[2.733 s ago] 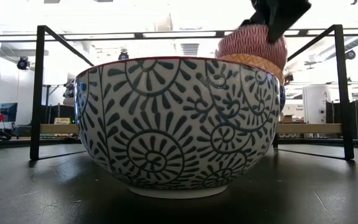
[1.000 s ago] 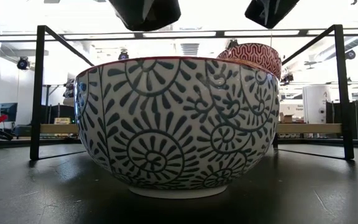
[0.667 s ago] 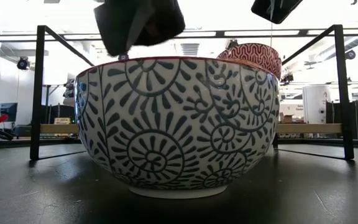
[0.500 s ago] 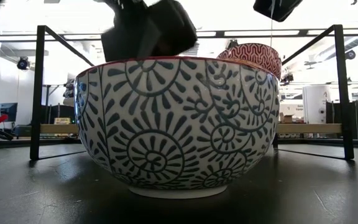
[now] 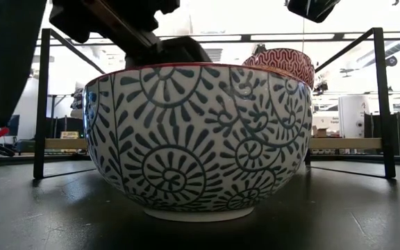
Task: Place and stack bowls onto a shelf
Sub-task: Stack the pink patterned bowl on top of the dark blue patterned bowl on the shelf
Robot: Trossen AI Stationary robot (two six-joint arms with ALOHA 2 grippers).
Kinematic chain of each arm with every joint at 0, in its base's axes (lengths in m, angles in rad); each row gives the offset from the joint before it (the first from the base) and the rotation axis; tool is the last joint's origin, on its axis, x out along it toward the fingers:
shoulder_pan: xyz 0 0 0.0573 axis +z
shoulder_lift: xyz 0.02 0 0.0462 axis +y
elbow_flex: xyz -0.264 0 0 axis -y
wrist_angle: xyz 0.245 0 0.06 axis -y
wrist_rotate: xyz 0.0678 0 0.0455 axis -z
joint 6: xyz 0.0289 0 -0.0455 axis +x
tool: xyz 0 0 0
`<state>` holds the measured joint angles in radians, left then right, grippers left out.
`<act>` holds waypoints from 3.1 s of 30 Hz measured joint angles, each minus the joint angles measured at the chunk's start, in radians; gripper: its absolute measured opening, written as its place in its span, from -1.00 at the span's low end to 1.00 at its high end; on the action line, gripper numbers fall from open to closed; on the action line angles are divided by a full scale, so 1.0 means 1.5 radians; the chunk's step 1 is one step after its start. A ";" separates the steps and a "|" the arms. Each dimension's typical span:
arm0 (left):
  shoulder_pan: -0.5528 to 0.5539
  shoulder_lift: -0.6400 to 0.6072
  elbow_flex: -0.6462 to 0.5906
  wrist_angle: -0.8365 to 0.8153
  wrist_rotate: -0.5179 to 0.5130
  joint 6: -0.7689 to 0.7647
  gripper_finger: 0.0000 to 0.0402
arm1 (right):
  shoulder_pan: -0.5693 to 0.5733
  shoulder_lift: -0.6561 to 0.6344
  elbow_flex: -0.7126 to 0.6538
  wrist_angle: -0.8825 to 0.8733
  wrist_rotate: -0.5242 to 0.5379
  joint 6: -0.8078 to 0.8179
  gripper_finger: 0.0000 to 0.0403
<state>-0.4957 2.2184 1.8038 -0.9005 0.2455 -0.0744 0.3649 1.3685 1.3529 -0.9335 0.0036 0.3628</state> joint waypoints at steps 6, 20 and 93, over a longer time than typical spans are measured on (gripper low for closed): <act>-0.001 0.002 0.000 0.001 0.006 -0.052 0.30 | 0.000 0.000 0.000 -0.002 -0.001 0.021 -0.62; -0.001 0.002 0.000 0.030 0.040 -0.082 0.29 | 0.000 0.000 -0.001 -0.002 -0.002 0.021 -0.64; 0.061 -0.016 0.314 -0.046 -0.112 0.219 -1.00 | 0.100 -0.001 -0.001 0.100 -0.100 -0.449 -0.45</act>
<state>-0.4044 2.1948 2.2753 -0.9688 0.0769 0.2545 0.5148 1.3670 1.3510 -0.7830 -0.1463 -0.3108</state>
